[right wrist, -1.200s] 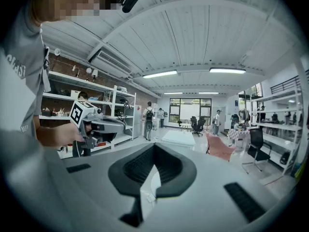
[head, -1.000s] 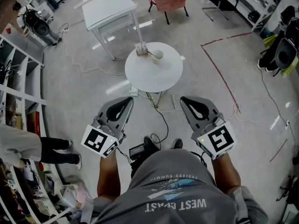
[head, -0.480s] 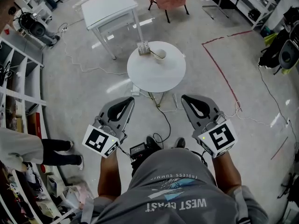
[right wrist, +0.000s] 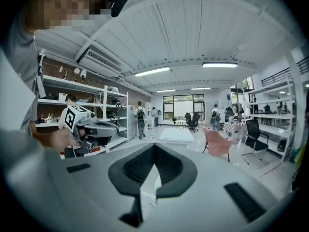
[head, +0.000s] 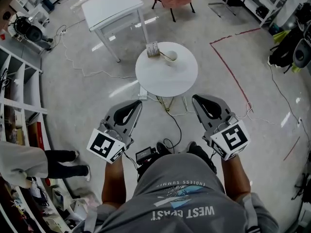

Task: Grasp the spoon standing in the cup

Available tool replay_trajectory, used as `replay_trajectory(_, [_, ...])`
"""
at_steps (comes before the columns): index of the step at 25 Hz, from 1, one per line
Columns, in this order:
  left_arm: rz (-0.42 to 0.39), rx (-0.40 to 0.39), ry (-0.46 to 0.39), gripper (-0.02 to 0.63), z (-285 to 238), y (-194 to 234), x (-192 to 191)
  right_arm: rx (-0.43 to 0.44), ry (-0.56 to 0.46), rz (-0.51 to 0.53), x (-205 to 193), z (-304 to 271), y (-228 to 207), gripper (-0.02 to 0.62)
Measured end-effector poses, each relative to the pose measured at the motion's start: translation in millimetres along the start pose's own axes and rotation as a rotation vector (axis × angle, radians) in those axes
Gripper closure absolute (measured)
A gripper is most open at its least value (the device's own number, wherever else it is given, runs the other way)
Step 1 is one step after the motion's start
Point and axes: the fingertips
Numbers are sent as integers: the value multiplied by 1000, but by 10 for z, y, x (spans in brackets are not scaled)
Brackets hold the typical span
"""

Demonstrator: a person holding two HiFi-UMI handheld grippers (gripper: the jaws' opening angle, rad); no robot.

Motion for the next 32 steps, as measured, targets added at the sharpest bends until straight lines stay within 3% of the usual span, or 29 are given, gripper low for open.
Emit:
replay_trajectory(11, [27,-19,-4,604,-158,146,-98,-29,22,-5,-54,-176,-179,594])
replay_trajectory(21, [24,51,25,604,-657,341,-162,59,17,-29,-63,-484,-710,594])
replay_trajectory(26, [22,96,38,604,-959,427,-195,125,-49,-21,13,-694,-1033,594])
replay_trajectory(32, [11,145,58,604,-1279,464,-234,178,-58,-31,0,-784,-1400,594])
Point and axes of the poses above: the fingertips, and each gripper's own axes: z backward along the fingers, y to its left, x out of its top, and after that the axes turned 11 degrees about -y, right-handed
